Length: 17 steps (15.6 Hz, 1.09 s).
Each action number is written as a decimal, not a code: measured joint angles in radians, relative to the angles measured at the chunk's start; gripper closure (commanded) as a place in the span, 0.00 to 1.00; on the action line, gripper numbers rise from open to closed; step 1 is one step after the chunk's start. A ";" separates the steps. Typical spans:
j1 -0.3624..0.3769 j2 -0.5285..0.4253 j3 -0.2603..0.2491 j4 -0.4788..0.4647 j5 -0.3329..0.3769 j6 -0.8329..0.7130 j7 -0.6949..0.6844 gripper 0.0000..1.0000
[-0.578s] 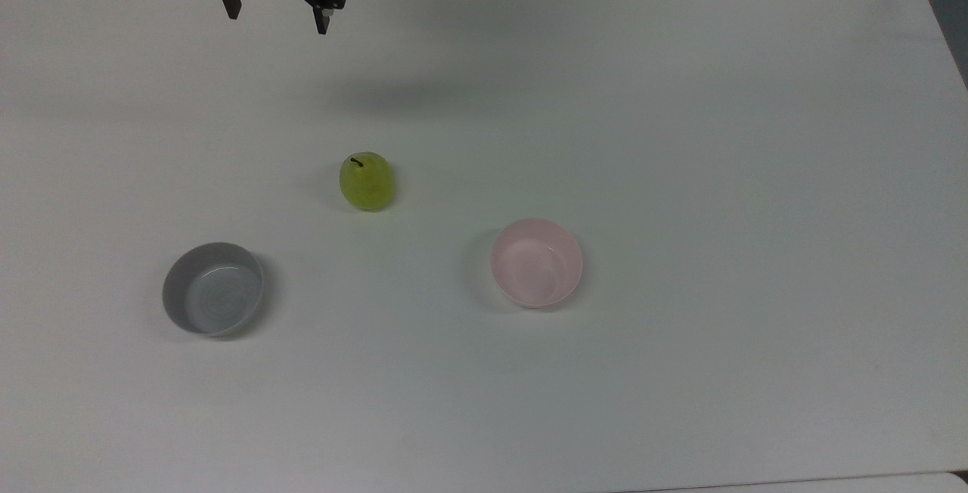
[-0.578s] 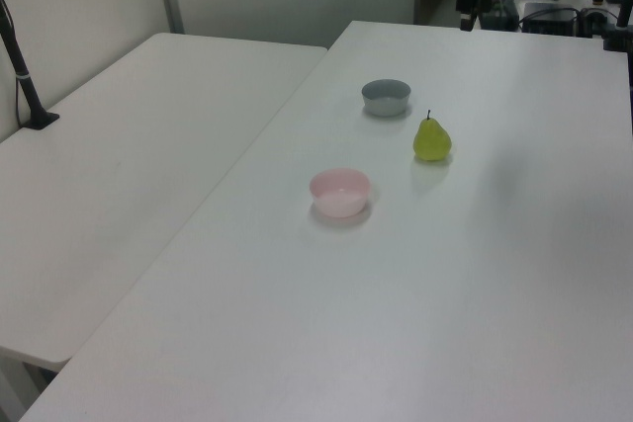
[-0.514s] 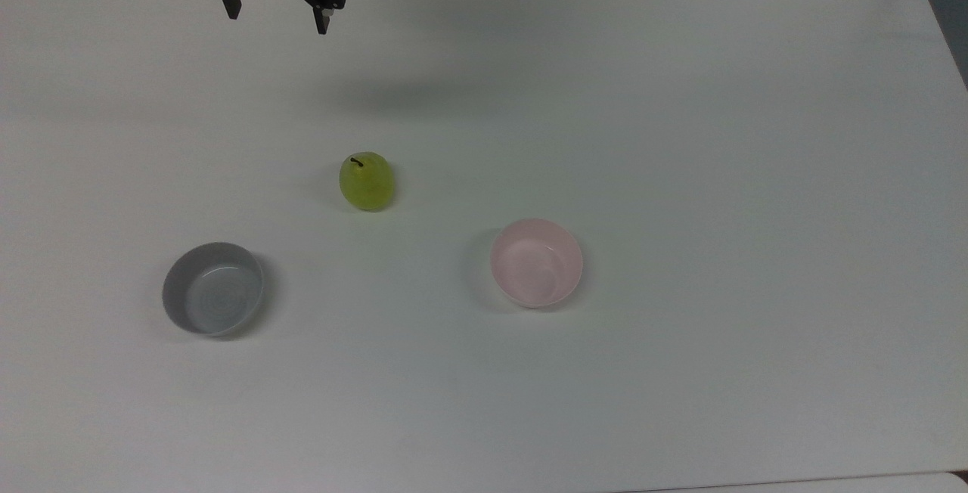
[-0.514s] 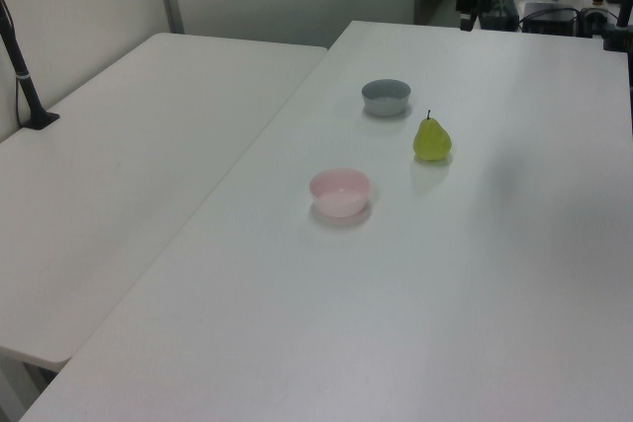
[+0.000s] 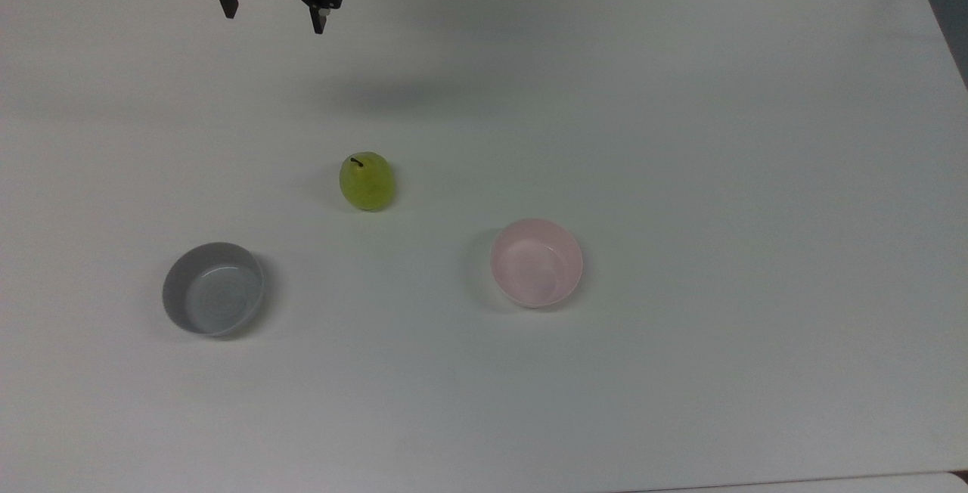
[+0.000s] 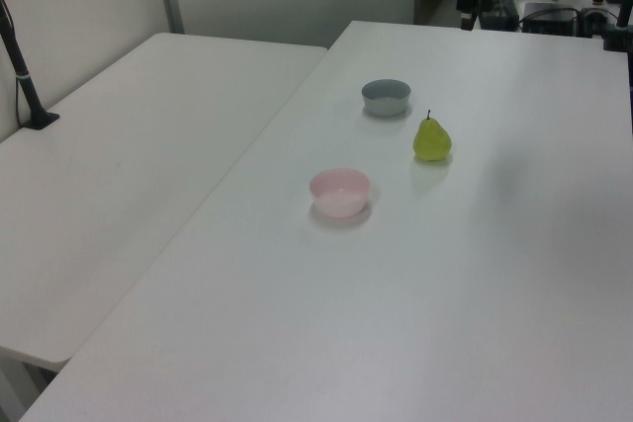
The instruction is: Place the pear in the bowl
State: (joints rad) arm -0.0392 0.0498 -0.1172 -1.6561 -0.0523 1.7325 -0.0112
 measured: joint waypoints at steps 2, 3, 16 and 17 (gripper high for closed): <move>-0.002 0.000 0.000 0.000 0.000 0.000 0.000 0.00; -0.002 0.000 0.000 0.000 0.000 0.000 0.000 0.00; -0.004 0.010 0.001 -0.001 0.000 0.000 -0.004 0.00; -0.003 0.016 0.002 -0.003 0.000 0.000 -0.013 0.00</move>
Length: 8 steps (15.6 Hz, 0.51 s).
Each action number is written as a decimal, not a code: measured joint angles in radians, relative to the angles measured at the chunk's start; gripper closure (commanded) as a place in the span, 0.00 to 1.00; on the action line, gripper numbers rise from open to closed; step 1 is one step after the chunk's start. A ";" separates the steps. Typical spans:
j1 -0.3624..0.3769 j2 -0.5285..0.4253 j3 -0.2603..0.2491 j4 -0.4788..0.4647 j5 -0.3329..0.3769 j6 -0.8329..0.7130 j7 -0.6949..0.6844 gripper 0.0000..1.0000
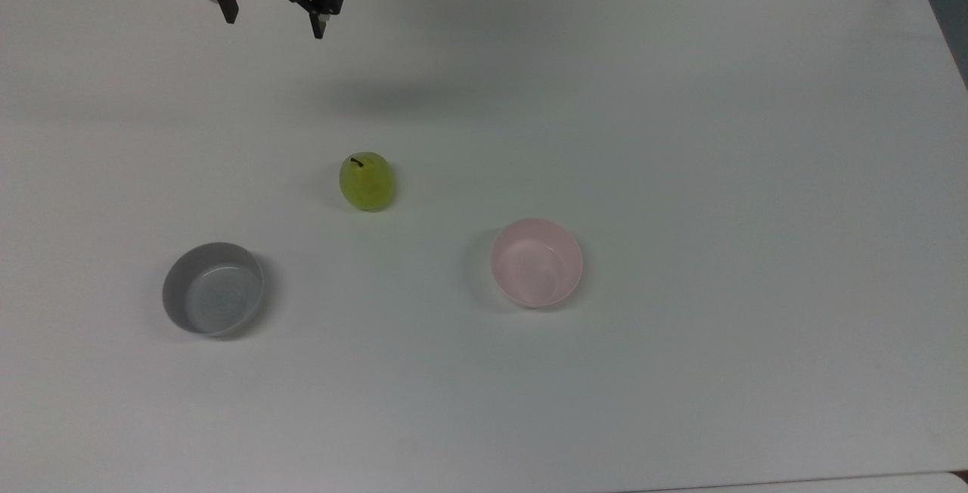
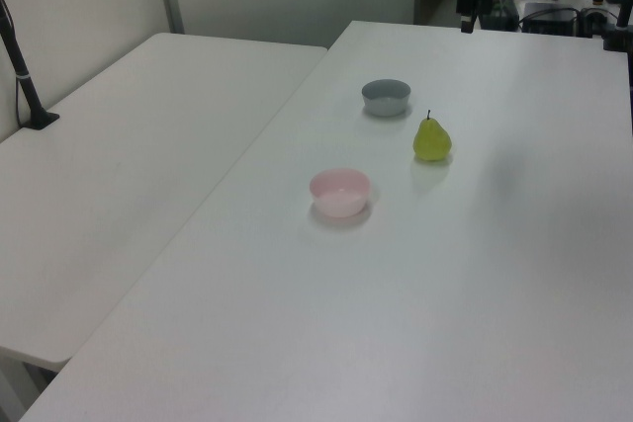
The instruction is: Place the pear in the bowl
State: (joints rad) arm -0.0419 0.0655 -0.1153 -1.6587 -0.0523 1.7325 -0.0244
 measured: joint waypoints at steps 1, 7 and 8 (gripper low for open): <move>0.004 0.009 0.001 -0.001 0.000 0.000 -0.015 0.00; 0.056 0.099 0.008 -0.005 0.000 0.084 -0.061 0.00; 0.065 0.115 0.008 -0.006 0.000 0.098 -0.071 0.00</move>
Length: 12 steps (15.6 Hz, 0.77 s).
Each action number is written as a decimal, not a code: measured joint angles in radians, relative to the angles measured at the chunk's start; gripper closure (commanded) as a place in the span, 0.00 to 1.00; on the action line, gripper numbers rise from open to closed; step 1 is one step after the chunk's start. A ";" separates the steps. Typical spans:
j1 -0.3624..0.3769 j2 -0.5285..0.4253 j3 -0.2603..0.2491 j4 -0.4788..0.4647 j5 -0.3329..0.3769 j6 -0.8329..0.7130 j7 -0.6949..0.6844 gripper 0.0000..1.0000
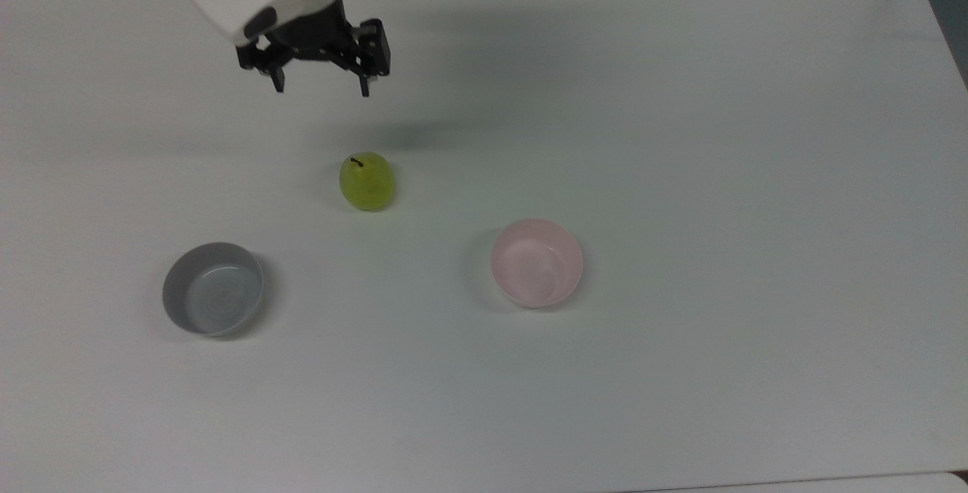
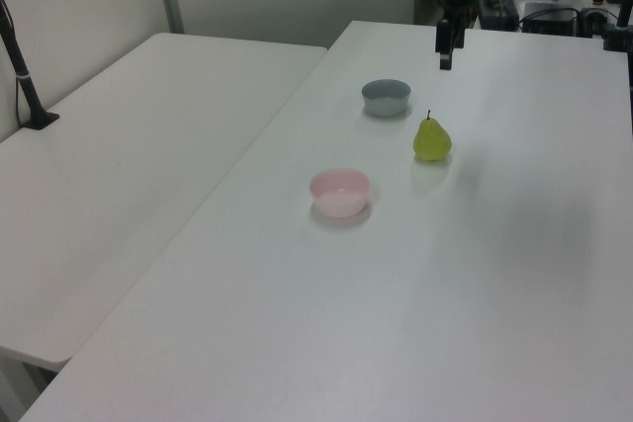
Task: Place the pear in the bowl
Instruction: 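Move the gripper down over the green pear, then close the gripper around the green pear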
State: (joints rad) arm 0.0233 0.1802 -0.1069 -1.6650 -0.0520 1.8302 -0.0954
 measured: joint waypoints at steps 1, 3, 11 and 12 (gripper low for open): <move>0.009 0.016 0.000 -0.001 0.000 0.012 -0.005 0.00; 0.030 0.061 0.001 -0.011 0.000 0.038 -0.016 0.00; 0.065 0.177 0.001 -0.112 -0.048 0.236 -0.039 0.00; 0.065 0.186 0.001 -0.115 -0.053 0.246 -0.042 0.00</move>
State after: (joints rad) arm 0.0882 0.3660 -0.1056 -1.7805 -0.1054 2.0761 -0.1379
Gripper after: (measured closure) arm 0.000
